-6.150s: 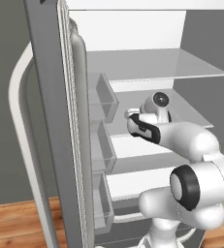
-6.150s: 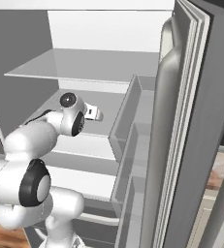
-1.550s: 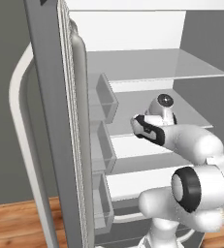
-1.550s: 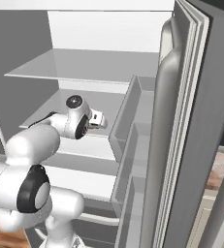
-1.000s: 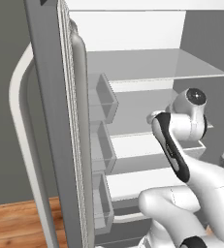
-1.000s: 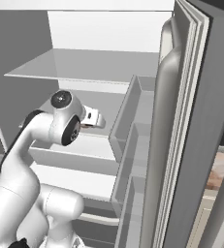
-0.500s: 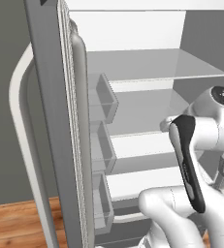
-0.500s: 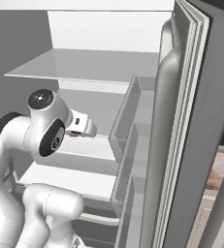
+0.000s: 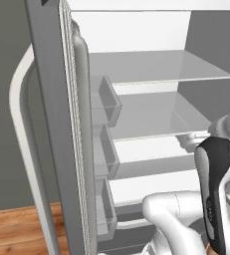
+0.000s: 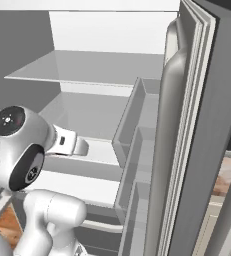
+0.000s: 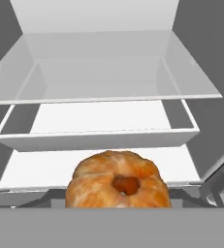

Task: Retrieve the kiwi and tangerine from the fridge and place them into the bowl on the dining table.

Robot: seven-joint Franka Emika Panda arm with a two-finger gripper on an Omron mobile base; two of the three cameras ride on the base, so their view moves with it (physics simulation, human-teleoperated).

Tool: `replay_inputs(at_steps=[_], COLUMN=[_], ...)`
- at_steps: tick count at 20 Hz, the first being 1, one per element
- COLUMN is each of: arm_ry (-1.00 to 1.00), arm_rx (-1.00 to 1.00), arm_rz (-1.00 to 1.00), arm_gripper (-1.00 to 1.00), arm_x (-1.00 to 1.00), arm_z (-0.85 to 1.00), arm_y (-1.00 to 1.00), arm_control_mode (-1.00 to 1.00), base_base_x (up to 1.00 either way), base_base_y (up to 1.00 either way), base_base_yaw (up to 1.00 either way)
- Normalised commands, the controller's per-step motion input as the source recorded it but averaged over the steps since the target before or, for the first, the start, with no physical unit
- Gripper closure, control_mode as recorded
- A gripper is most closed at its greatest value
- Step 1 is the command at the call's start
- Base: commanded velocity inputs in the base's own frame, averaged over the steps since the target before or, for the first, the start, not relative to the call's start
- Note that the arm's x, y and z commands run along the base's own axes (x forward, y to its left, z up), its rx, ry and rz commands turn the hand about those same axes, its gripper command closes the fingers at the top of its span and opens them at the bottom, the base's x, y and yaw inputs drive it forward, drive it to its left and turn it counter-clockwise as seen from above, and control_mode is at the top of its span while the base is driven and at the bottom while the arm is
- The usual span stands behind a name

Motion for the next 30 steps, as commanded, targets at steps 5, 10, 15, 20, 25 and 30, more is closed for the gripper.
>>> replay_inputs(at_steps=[5,10,15,20,25,30], arm_ry=[0.00,0.00,0.00,0.00,0.00,0.00], arm_rx=[0.00,0.00,0.00,0.00,0.00,0.00], arm_rz=[0.00,0.00,0.00,0.00,0.00,0.00], arm_gripper=[1.00,1.00,1.00,1.00,1.00,1.00], arm_x=[-0.15,0.00,0.00,0.00,0.00,0.00], arm_z=[0.05,0.00,0.00,0.00,0.00,0.00], arm_y=[0.00,0.00,0.00,0.00,0.00,0.00], arm_control_mode=[1.00,1.00,1.00,1.00,1.00,1.00], base_base_x=[-0.64,-0.86,-0.92,-0.92,-1.00,-1.00], base_base_y=[0.00,0.03,0.16,0.38,0.29,0.17], base_base_yaw=[0.00,0.00,0.00,0.00,0.00,0.00])
